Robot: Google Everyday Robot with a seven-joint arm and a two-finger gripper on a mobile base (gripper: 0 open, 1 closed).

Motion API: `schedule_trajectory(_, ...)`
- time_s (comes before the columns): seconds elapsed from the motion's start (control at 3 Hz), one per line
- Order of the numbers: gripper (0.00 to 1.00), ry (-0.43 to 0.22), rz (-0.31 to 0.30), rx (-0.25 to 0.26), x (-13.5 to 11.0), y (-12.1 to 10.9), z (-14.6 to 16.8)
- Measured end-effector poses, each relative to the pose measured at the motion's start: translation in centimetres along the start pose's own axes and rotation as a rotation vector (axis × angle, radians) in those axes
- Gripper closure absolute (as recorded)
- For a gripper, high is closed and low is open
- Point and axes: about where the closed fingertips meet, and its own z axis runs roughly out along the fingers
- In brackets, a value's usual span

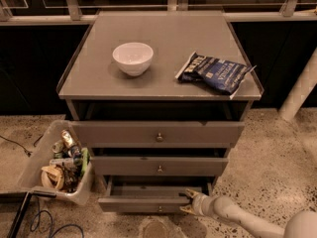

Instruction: Open bottom drawer

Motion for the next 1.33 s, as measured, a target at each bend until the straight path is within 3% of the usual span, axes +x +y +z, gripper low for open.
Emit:
schedule_trajectory(0.33,0.33,-0.005,-0.010,-0.004,0.1,0.6,-0.4)
schedule_trajectory(1.0,0.79,-0.042,-0.021,-0.021,1.6,4.5,-3.7)
schedule_trajectory(1.33,1.00,-0.042,-0.021,-0.021,1.2,4.3,-4.1)
